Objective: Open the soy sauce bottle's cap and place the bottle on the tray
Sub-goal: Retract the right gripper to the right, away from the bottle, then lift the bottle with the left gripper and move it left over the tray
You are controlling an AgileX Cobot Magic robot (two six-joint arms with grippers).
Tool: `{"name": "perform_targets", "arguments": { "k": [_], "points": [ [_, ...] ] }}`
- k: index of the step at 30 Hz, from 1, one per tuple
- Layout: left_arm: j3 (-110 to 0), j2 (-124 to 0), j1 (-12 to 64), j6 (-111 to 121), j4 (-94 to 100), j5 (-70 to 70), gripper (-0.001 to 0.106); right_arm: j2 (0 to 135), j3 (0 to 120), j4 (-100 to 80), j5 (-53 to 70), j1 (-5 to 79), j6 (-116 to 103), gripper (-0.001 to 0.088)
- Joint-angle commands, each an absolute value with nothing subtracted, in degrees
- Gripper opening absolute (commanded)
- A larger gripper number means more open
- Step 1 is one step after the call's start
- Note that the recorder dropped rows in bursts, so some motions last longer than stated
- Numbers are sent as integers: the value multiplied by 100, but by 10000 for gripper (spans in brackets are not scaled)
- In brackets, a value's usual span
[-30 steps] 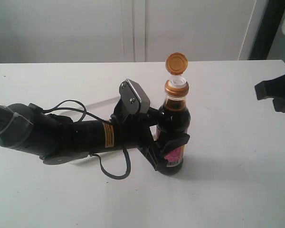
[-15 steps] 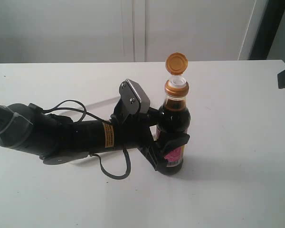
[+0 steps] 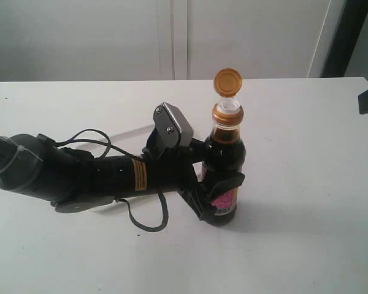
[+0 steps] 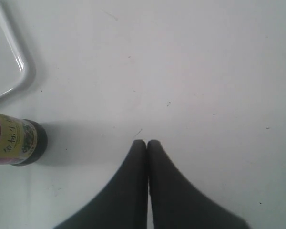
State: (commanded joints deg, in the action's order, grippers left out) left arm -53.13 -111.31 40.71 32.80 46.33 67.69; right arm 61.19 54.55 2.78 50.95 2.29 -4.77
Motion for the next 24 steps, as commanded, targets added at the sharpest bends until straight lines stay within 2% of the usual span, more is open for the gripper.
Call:
{"name": "perform_targets", "arguments": {
  "k": [24],
  "points": [
    [-5335, -10850, 4071, 3578, 4325, 6996, 0, 6119, 5455, 278, 5050, 229, -477, 0]
  ]
}}
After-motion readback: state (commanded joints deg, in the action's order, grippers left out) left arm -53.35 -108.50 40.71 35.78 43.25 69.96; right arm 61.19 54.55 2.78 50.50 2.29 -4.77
